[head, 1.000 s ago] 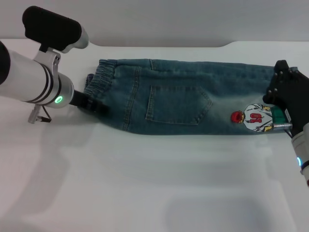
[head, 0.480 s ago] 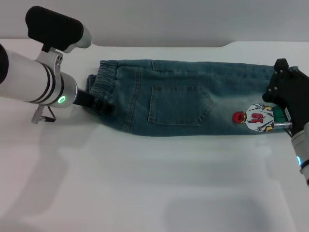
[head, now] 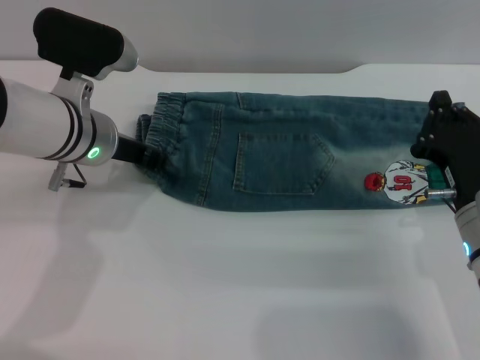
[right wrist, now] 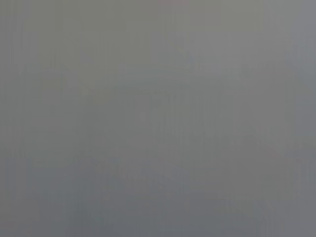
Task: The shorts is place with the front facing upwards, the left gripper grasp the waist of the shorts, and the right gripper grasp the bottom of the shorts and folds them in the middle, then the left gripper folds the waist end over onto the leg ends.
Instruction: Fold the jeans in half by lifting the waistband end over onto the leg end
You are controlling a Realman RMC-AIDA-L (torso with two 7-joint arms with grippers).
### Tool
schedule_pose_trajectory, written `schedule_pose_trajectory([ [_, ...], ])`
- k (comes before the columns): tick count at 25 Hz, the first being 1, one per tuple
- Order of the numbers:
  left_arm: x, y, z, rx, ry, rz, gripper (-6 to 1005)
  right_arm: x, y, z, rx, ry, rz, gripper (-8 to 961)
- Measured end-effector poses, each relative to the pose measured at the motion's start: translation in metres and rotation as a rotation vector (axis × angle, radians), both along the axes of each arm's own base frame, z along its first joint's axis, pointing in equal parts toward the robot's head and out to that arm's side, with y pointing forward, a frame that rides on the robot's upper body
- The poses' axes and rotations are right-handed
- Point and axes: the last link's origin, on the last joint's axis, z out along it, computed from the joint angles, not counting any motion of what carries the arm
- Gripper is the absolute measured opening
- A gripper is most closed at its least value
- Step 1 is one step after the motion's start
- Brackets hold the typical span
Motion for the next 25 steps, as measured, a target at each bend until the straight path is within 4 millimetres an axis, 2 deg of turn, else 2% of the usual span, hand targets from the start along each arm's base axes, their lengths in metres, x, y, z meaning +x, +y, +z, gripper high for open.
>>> schedule_pose_trajectory([
  [1,0.0,0.0,0.0,0.0,0.0,0.0,461,0.0,0.0,0.0,0.0,0.0,0.0,-2],
  [4,0.0,-0.001,0.001,-0.001,0.0,-0.001,287,-0.001,0.0,0.0,0.0,0.001,0.002,-2],
  [9,0.002,-0.002,0.003,0.004,-0.004,-0.007,236,0.0,0.001,-0.002,-0.012,0.005,0.002,-2],
  [10,0.009,-0.003,0.011,0.034,-0.022,-0.035,226,0.0,0.002,-0.003,-0.02,0.006,0.0,-2],
  [13,0.016,-0.004,0.019,0.053,-0.034,-0.053,164,0.002,0.003,-0.006,-0.043,0.003,-0.008,-2],
  [14,0.025,-0.006,0.03,0.06,-0.045,-0.058,143,0.002,0.004,-0.007,-0.05,0.001,-0.01,-2],
  [18,0.032,-0.008,0.036,0.053,-0.043,-0.058,111,0.002,0.009,-0.012,-0.081,0.006,-0.009,-2],
  [19,0.041,-0.011,0.044,0.069,-0.05,-0.084,103,0.002,0.01,-0.013,-0.087,0.011,-0.008,-2],
  [25,0.052,-0.021,0.058,0.106,-0.068,-0.121,56,0.004,0.018,-0.017,-0.12,0.026,-0.005,-2],
])
